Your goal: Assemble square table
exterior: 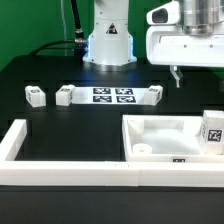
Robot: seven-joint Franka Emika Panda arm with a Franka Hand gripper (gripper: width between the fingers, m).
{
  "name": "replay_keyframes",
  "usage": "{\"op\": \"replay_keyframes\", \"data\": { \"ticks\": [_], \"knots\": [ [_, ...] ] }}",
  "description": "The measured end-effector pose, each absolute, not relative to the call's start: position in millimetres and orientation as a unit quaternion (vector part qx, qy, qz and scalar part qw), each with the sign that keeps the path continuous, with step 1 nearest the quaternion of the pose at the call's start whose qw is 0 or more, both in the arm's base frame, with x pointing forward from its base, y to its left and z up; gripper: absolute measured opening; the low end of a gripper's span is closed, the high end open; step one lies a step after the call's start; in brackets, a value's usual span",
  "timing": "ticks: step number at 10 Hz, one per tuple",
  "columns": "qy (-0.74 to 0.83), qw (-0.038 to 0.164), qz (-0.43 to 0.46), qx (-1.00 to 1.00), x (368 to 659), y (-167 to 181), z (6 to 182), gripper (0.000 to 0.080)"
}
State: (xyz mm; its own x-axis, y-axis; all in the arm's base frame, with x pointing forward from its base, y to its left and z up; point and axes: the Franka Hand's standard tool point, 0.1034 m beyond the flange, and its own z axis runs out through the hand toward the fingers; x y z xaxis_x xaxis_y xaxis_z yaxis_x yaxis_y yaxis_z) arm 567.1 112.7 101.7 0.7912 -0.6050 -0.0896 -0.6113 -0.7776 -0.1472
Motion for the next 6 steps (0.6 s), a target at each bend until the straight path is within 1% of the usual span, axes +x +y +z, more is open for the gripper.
{"op": "replay_keyframes", "data": {
  "ticks": [4, 5, 6],
  "knots": [
    [0.32, 0.085, 0.038, -0.943, 561, 108, 97.8, 0.0649],
    [0.28, 0.11, 0.078, -0.951, 539, 98, 87.3, 0.0649],
    [0.268, 0.132, 0.127, -0.946, 512, 83, 80.8, 0.0649]
  ]
}}
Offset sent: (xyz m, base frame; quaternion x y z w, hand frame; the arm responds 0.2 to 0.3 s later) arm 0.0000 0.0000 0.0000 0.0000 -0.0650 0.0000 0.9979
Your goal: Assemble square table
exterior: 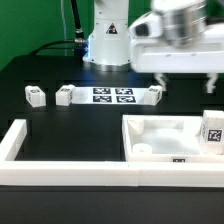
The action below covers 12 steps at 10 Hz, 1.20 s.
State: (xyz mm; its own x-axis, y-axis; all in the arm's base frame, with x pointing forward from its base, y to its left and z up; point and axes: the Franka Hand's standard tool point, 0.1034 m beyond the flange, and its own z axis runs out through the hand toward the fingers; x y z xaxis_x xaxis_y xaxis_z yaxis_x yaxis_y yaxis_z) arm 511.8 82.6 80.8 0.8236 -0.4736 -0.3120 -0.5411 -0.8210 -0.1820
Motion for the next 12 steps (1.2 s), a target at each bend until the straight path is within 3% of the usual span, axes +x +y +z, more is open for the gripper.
{"op": "replay_keyframes", "data": {
  "ticks": [1, 2, 6, 8, 12],
  "knots": [
    [0.251, 0.147, 0.174, -0.941, 490, 69, 77.2, 0.0649],
    [0.25, 0.145, 0.199, -0.936, 480, 63, 74.3, 0.0649],
    [0.244, 0.176, 0.328, -0.896, 474, 59, 69.5, 0.0649],
    [0.244, 0.181, 0.392, -0.869, 446, 60, 55.1, 0.0649],
    [0.244, 0.18, 0.383, -0.873, 452, 59, 55.2, 0.0649]
  ]
}}
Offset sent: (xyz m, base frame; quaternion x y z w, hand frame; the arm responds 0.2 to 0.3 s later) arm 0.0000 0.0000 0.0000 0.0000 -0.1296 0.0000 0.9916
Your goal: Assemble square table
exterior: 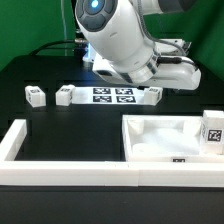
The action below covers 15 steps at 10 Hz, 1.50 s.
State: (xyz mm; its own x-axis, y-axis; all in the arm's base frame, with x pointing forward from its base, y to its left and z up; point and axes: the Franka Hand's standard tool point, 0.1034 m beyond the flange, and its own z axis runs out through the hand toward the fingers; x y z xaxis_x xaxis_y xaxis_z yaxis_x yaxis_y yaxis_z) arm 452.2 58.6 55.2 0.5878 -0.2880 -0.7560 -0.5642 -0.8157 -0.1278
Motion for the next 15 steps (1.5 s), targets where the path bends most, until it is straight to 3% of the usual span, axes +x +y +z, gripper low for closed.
{"op": "replay_keyframes", "data": {
  "ticks": [1, 4, 8, 11, 12, 14, 15],
  "knots": [
    [0.245, 0.18, 0.385, -0.871, 448, 58, 53.0, 0.0649],
    [0.262, 0.162, 0.432, -0.848, 381, 65, 20.2, 0.0649],
    [0.262, 0.162, 0.43, -0.849, 384, 63, 20.5, 0.0649],
    [0.261, 0.151, 0.441, -0.845, 354, 76, 7.4, 0.0649],
    [0.263, 0.153, 0.437, -0.847, 358, 74, 7.9, 0.0649],
    [0.263, 0.153, 0.437, -0.846, 358, 74, 7.4, 0.0602],
    [0.263, 0.153, 0.437, -0.846, 358, 74, 7.3, 0.0425]
  ]
}}
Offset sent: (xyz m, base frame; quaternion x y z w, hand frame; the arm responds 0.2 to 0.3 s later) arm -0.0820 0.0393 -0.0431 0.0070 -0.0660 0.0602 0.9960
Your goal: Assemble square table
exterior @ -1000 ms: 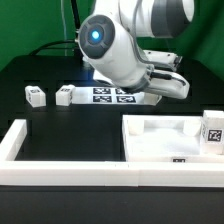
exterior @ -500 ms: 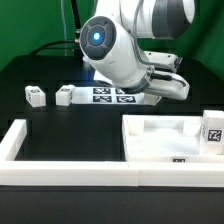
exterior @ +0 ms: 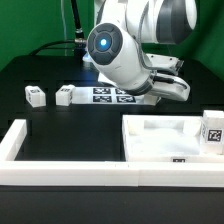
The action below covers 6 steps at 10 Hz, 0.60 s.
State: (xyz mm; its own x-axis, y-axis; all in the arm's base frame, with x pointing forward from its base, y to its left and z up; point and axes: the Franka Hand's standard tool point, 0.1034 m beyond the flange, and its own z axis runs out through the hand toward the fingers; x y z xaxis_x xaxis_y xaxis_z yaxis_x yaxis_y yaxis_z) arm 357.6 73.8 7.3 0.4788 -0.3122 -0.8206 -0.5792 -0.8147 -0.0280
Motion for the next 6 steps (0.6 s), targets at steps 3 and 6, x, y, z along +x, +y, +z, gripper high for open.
{"op": "replay_keyframes", "data": {
  "ticks": [3, 6],
  "knots": [
    [0.263, 0.153, 0.437, -0.846, 357.5, 73.7, 7.2, 0.0285],
    [0.263, 0.153, 0.437, -0.846, 357.5, 73.7, 7.2, 0.0285]
  ]
}}
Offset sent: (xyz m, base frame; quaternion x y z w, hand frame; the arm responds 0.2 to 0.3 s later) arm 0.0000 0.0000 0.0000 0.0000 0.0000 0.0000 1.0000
